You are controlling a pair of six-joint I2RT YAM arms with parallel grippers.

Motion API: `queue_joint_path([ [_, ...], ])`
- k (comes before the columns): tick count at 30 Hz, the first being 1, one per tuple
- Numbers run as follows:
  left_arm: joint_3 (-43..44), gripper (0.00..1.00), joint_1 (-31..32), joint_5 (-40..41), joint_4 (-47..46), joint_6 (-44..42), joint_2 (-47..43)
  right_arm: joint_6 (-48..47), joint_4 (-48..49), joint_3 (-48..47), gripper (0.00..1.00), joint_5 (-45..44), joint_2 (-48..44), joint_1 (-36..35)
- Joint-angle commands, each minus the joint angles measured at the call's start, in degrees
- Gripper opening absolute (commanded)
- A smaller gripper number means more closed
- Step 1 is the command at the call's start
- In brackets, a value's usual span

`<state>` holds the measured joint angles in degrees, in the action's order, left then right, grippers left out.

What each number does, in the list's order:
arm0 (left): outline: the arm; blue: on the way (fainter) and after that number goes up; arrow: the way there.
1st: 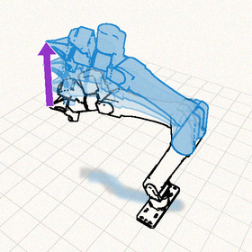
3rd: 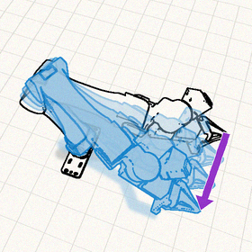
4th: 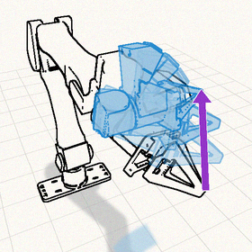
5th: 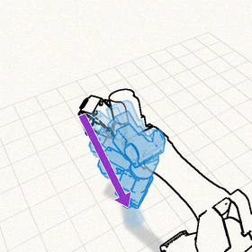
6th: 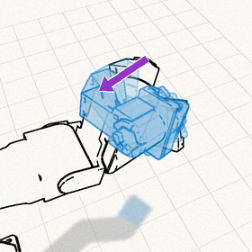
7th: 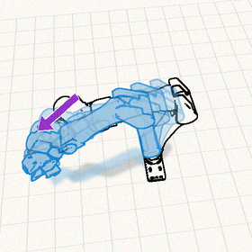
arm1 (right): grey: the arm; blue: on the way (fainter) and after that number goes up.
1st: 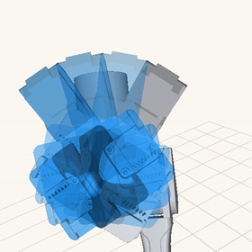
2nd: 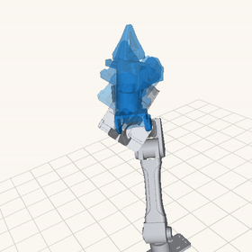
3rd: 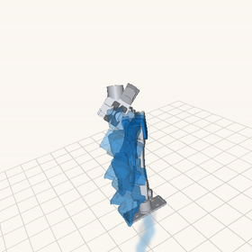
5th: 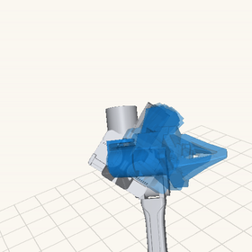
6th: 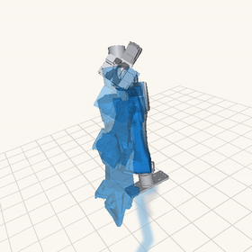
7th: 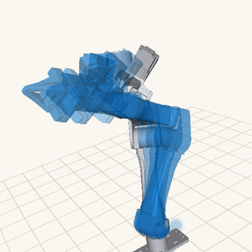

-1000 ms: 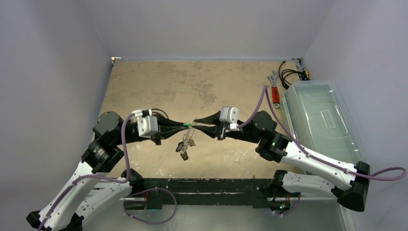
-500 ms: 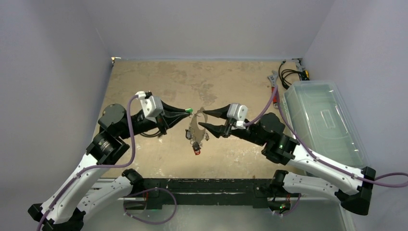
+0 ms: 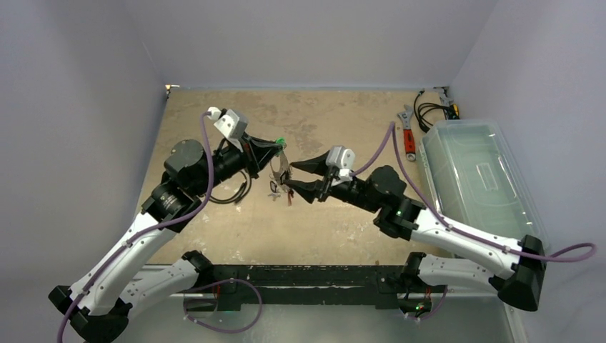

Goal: Put the keys on the keyring

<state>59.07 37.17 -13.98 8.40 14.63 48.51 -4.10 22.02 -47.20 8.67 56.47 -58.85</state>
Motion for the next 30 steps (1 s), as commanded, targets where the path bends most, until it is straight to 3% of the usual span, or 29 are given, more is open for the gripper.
queue_joint_path([
  [1, 3.2, 0.00, 0.2, 4.4, -2.8, 3.9, 0.6, 5.4, 9.8, -1.2, 0.50, 5.6, 4.2, -0.4],
  [11, 2.5, 0.00, 0.1, 1.4, -3.0, 4.8, 0.5, 1.7, 10.7, -0.7, 0.47, -4.9, 5.8, -0.5],
  [30, 1.8, 0.00, 0.1, -2.4, -4.4, 6.8, -0.6, -5.4, 10.1, -1.3, 0.40, -11.2, 6.2, -0.5],
])
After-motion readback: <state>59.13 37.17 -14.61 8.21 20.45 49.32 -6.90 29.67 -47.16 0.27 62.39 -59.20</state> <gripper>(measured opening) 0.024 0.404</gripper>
